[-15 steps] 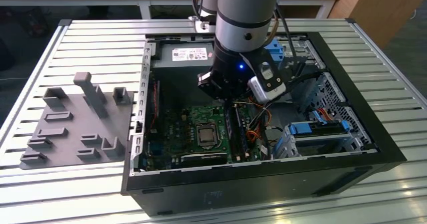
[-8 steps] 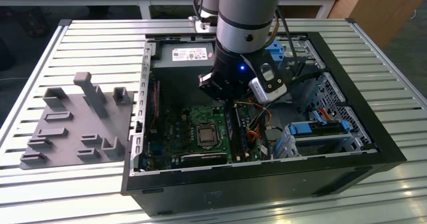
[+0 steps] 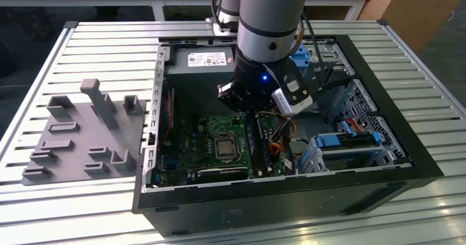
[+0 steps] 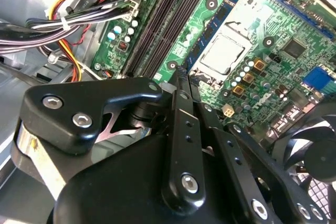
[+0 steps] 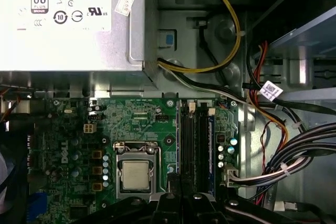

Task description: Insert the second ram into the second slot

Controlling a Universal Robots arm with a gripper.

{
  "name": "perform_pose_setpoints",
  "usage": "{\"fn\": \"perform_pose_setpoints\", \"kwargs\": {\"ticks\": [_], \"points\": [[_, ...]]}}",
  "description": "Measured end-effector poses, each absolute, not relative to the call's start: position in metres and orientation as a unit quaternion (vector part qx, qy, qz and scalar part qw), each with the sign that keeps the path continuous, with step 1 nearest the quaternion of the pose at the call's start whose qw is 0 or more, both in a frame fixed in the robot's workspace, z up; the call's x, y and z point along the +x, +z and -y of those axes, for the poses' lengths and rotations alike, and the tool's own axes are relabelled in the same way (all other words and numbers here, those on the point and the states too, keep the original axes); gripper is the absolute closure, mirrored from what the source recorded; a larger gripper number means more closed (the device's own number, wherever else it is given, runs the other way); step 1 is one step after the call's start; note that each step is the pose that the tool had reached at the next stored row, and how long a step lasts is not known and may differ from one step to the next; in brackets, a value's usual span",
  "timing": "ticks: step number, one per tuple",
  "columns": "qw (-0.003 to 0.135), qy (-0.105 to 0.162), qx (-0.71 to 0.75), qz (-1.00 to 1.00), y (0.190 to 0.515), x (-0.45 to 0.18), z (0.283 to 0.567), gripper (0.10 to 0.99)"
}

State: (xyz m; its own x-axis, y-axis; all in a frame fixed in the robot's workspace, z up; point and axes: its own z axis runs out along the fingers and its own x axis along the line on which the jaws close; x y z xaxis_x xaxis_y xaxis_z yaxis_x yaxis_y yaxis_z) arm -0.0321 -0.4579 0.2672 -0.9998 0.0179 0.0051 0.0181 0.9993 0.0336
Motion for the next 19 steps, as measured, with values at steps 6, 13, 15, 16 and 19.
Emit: {"fn": "perform_pose_setpoints", "kwargs": {"ticks": [6, 13, 15, 16, 19], "points": [[0.003, -0.017, -0.009, 1.0, 0.2635, -0.0304, 0.458, 0.965], [0.003, -0.017, -0.009, 1.0, 0.2623, -0.0285, 0.458, 0.965], [0.003, -0.017, -0.009, 1.0, 0.2619, -0.0282, 0.458, 0.965], [0.003, -0.017, -0.009, 1.0, 0.2616, -0.0281, 0.4579, 0.965], [0.003, -0.017, -0.009, 1.0, 0.2609, -0.0281, 0.4581, 0.965]]}}
